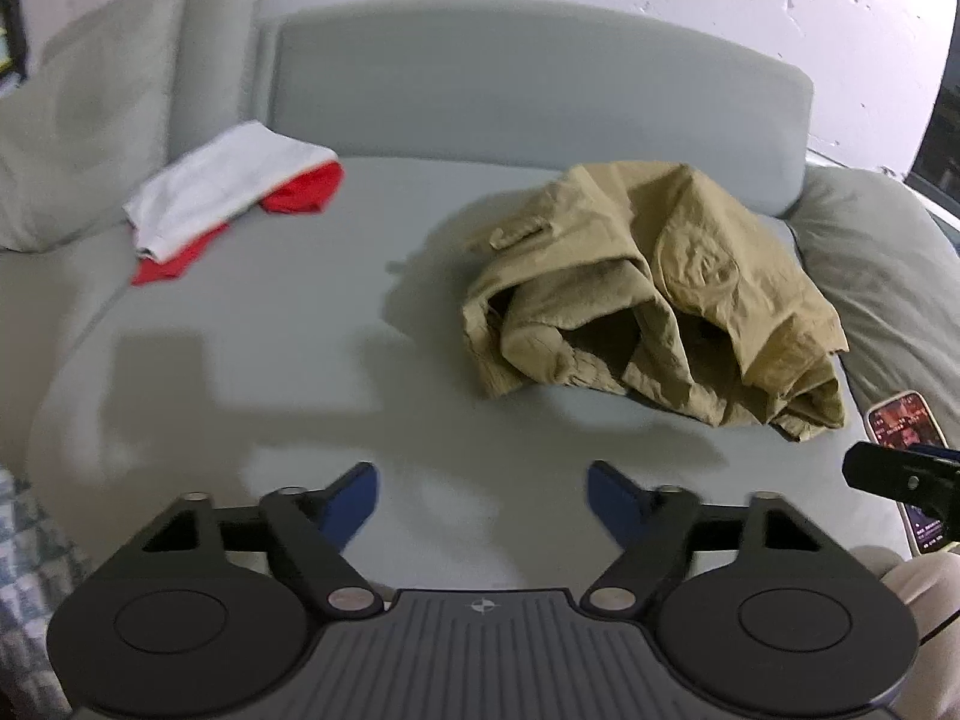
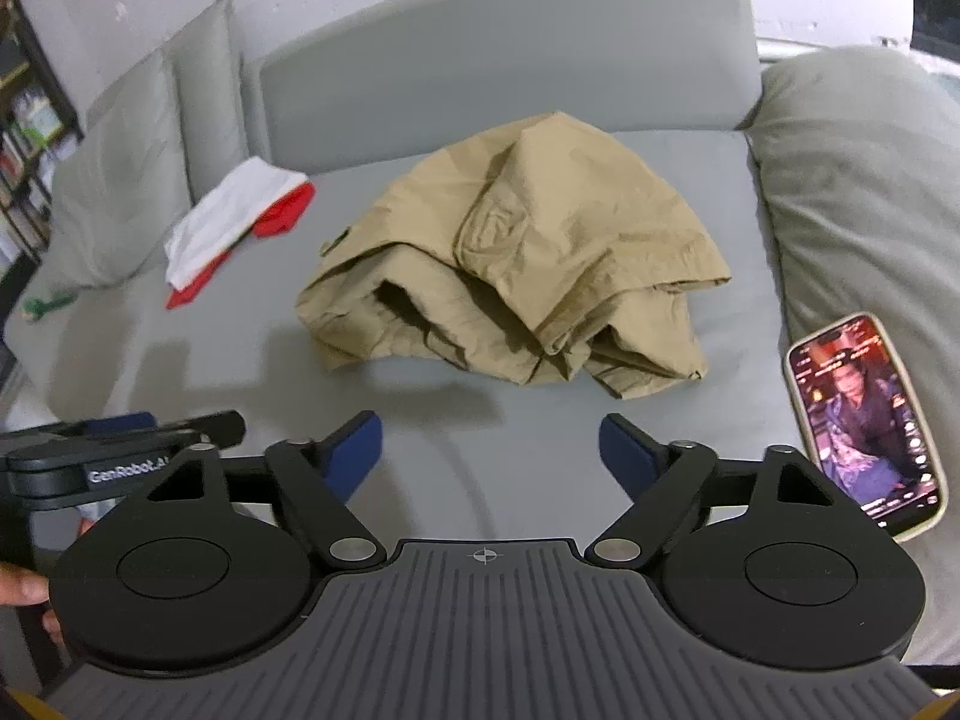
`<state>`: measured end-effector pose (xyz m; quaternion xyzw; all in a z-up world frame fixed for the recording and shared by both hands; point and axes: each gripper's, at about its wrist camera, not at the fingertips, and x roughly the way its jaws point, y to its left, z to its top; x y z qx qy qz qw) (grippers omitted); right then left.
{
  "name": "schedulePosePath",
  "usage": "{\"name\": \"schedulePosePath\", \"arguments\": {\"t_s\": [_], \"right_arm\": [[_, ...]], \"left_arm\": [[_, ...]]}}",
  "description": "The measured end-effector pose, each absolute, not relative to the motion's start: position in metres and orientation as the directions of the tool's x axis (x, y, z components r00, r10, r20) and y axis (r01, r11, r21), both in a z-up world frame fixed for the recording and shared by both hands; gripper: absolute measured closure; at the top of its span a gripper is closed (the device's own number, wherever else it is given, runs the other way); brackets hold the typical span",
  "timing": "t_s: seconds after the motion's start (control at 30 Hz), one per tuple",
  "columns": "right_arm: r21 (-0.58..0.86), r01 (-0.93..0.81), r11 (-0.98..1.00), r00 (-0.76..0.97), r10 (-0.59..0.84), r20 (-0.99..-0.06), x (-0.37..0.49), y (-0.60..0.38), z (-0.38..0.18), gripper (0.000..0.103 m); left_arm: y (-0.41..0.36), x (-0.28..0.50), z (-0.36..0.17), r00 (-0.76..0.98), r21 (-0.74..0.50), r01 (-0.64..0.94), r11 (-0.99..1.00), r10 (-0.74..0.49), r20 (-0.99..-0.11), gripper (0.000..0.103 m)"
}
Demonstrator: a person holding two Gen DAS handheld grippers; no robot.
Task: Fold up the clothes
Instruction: 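Move both grippers to the khaki trousers and close on the waistband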
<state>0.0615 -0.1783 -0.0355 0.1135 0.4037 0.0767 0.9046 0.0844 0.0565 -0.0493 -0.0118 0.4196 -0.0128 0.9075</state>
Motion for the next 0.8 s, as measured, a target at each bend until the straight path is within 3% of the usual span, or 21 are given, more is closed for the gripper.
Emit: {"name": "schedulePosePath", "arguments": {"t_s": [0.13, 0.3, 0.47, 0.63, 0.73, 0.8], "right_arm": [[0.265, -0.067, 0.962, 0.685, 0.238, -0.689, 0.073, -0.179, -0.054, 0.035], [0.226, -0.171, 0.959, 0.700, 0.280, -0.657, 0.101, -0.159, -0.065, 0.037], [0.217, -0.338, 0.916, 0.672, 0.396, -0.626, 0.131, -0.124, -0.084, 0.043], [0.095, -0.441, 0.892, 0.680, 0.401, -0.614, 0.163, -0.080, -0.113, 0.040], [0.010, -0.456, 0.890, 0.697, 0.364, -0.618, 0.175, -0.065, -0.127, 0.043], [-0.004, -0.461, 0.887, 0.707, 0.365, -0.606, 0.177, -0.062, -0.131, 0.044]], "left_arm": [[0.068, 0.107, -0.062, 0.674, -0.100, 0.008, 0.995, -0.079, -0.734, 0.040], [0.096, 0.137, -0.071, 0.707, -0.160, -0.055, 0.986, -0.075, -0.704, 0.046], [0.103, 0.167, -0.085, 0.711, -0.192, 0.046, 0.980, -0.167, -0.683, 0.050], [0.096, 0.194, -0.100, 0.703, -0.185, 0.137, 0.973, -0.227, -0.675, 0.052], [0.102, 0.209, -0.104, 0.709, -0.224, 0.109, 0.968, -0.234, -0.666, 0.061], [0.107, 0.211, -0.104, 0.729, -0.253, 0.084, 0.964, -0.233, -0.644, 0.062]]}}
